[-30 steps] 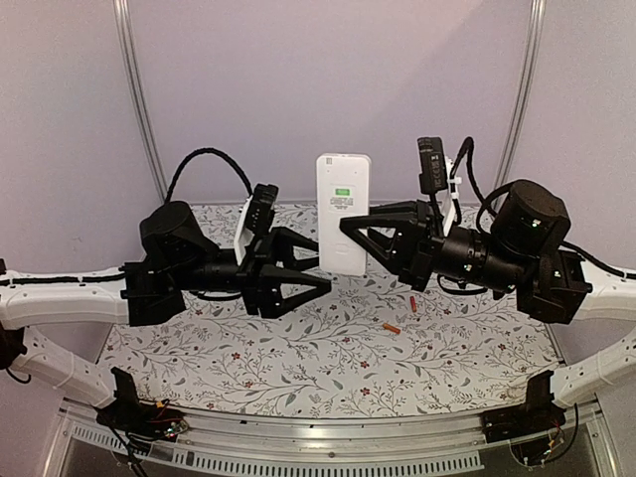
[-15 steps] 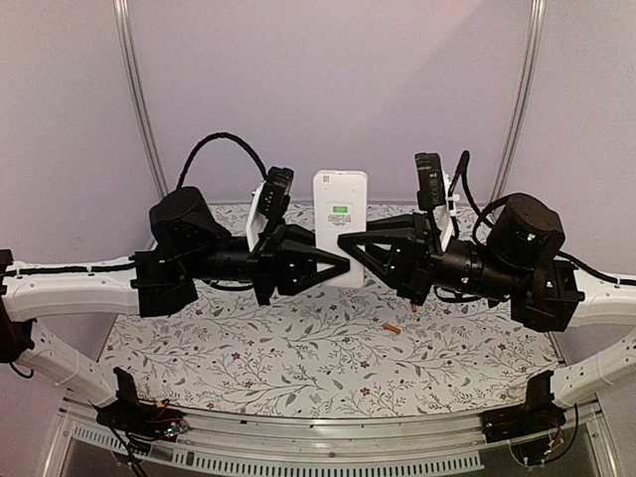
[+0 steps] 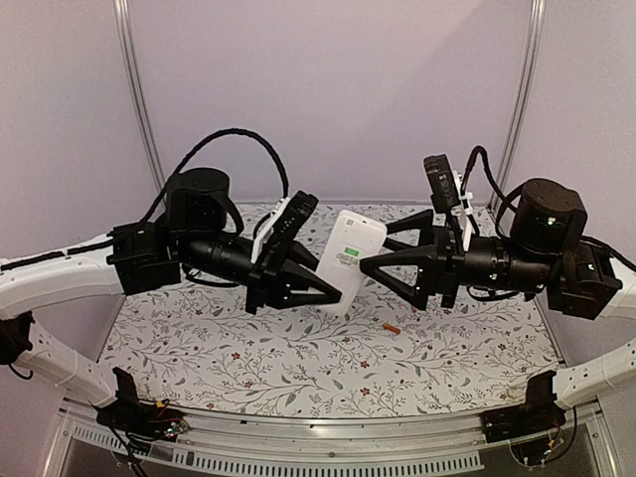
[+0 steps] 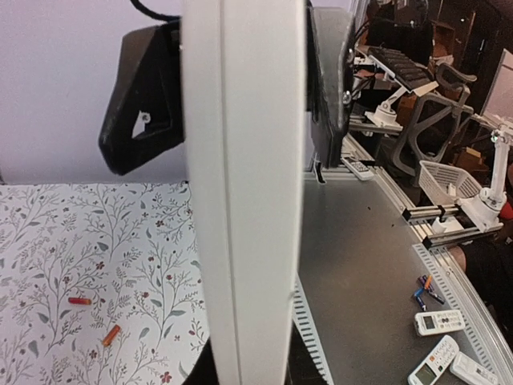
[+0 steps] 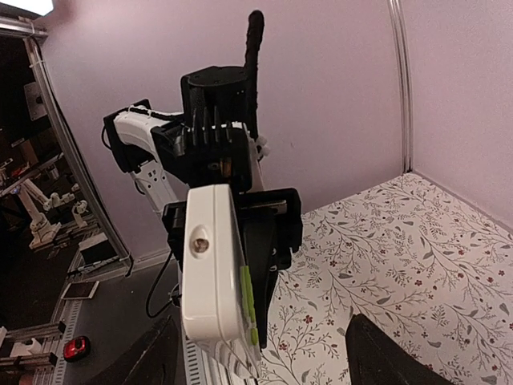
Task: Load the batteries into the remote control
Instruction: Pass from the left arm to the right
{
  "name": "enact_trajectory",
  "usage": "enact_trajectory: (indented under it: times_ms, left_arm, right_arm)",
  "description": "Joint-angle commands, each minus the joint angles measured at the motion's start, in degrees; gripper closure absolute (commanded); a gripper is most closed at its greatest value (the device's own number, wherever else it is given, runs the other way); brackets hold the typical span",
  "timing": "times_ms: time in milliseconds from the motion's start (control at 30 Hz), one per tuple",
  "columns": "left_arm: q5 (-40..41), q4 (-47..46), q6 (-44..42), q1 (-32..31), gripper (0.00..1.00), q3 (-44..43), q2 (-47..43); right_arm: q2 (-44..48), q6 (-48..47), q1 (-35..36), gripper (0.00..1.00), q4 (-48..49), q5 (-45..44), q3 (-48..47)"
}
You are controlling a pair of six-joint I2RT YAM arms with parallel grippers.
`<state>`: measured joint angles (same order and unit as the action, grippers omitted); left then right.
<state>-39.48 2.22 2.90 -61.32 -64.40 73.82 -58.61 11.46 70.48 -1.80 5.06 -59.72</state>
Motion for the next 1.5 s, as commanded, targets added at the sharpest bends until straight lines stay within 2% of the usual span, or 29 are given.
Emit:
enact_trajectory:
  times_ms: [0, 167, 400, 533, 700, 1133, 1467]
  left_arm:
    - [0.2, 23.7, -11.7, 0.5, 1.0, -5.8, -0.2]
    - [1.6, 31.4, -15.2, 0.5, 1.0, -8.8, 1.3]
    - [-1.0, 37.5, -16.7, 0.1, 1.0, -13.7, 7.9]
    - [-2.5, 37.3, -16.6, -0.5, 1.0, -14.7, 10.9]
    - [-3.7, 37.9, -17.4, -1.1, 1.0, -16.1, 13.1]
    - [-4.2, 44.1, -21.3, -2.6, 0.99, -21.0, 17.4]
    - [-2.5, 45.1, -22.4, -3.7, 0.99, -21.9, 17.7]
  right_arm:
    - [0.7, -3.3, -0.2, 0.27, -23.8, 0.6, -6.5]
    - [-3.3, -4.1, -0.1, 0.3, -37.9, 3.6, -11.6]
    - [-7.6, -5.3, -0.1, 0.33, -43.2, 6.1, -16.6]
    - [-10.1, -5.9, -0.1, 0.38, -44.3, 7.4, -18.2]
    - [-11.3, -5.9, -0.1, 0.53, -44.3, 8.8, -18.1]
    - [-13.4, -5.8, -0.2, 0.61, -44.6, 12.7, -18.6]
    - [-13.2, -4.6, -0.2, 0.75, -43.1, 14.4, -18.5]
